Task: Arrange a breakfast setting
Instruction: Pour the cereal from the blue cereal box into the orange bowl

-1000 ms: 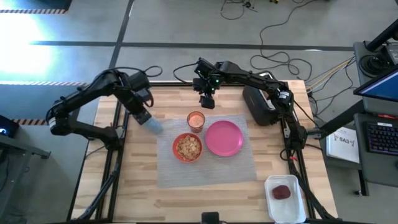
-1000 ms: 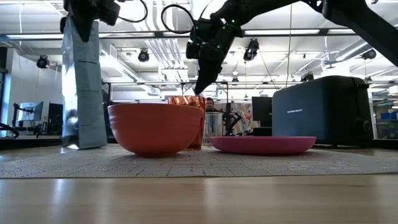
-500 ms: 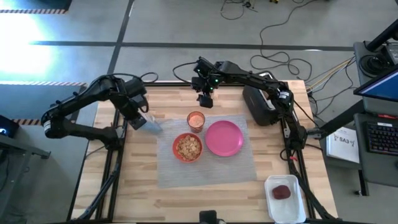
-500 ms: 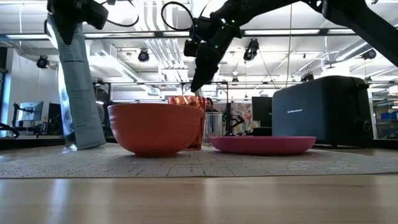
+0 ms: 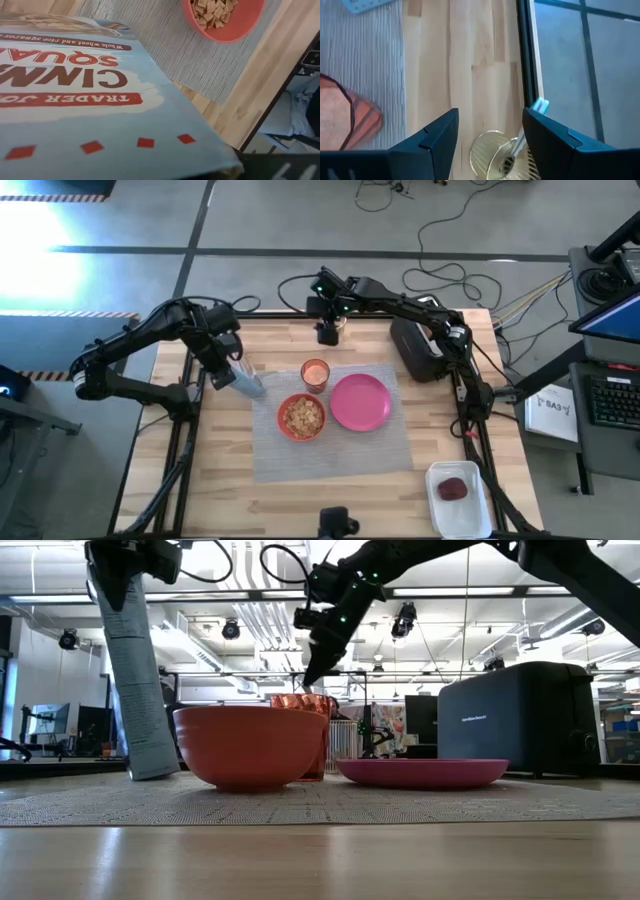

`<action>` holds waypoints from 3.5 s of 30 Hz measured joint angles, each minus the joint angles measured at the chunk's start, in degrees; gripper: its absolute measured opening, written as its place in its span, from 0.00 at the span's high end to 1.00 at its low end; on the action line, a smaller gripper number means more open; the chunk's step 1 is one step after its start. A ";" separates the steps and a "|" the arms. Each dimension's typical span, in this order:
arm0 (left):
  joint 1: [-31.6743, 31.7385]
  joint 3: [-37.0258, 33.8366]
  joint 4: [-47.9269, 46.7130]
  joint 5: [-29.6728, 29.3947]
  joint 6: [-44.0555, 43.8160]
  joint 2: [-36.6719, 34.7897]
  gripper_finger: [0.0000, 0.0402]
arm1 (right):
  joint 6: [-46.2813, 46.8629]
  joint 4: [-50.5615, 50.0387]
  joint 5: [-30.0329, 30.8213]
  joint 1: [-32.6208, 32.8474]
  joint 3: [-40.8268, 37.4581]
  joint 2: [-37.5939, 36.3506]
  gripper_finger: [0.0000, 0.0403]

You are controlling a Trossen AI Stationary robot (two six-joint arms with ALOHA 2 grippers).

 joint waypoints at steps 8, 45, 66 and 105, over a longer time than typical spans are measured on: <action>0.00 3.30 0.04 0.05 0.33 1.54 1.00 | 0.02 2.35 0.00 0.02 0.00 0.00 0.48; 6.52 3.86 -0.03 -30.32 17.92 3.90 1.00 | 0.04 2.84 0.00 0.04 0.02 0.00 0.48; 6.39 9.58 0.02 -19.30 13.95 4.26 0.93 | 0.04 2.88 0.00 0.04 0.04 0.00 0.48; -23.19 10.23 23.78 -26.53 -37.17 4.22 0.74 | 0.04 2.88 0.00 0.04 0.04 0.00 0.48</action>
